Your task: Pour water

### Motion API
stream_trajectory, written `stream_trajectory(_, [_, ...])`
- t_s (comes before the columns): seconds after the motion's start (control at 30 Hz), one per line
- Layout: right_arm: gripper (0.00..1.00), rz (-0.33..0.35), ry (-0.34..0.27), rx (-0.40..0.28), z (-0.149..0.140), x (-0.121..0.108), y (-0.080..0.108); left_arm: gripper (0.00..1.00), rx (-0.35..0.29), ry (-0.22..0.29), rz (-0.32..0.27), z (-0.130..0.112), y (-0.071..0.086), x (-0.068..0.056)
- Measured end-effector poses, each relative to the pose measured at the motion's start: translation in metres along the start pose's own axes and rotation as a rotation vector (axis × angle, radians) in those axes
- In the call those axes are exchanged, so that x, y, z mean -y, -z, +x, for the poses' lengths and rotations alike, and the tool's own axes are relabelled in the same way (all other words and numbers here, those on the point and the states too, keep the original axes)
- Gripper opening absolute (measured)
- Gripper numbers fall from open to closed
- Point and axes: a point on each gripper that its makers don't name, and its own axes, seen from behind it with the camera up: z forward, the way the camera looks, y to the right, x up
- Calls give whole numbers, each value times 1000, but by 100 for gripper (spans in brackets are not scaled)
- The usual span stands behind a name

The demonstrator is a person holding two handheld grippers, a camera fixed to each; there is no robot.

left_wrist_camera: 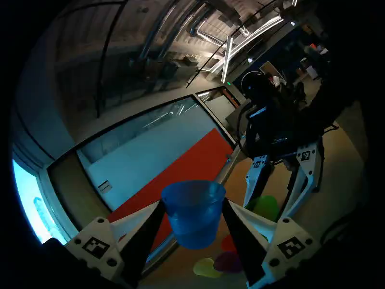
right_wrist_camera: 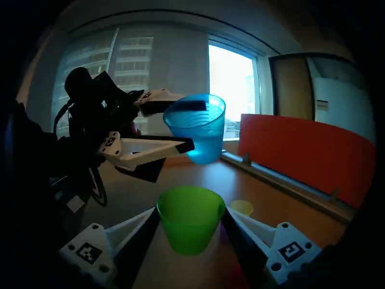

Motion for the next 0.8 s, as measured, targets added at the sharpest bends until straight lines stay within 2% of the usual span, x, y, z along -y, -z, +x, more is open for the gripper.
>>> stream_trajectory(0.8, [91, 9, -7, -17, 3, 2, -1, 84, 1, -153, 9, 6, 5, -2])
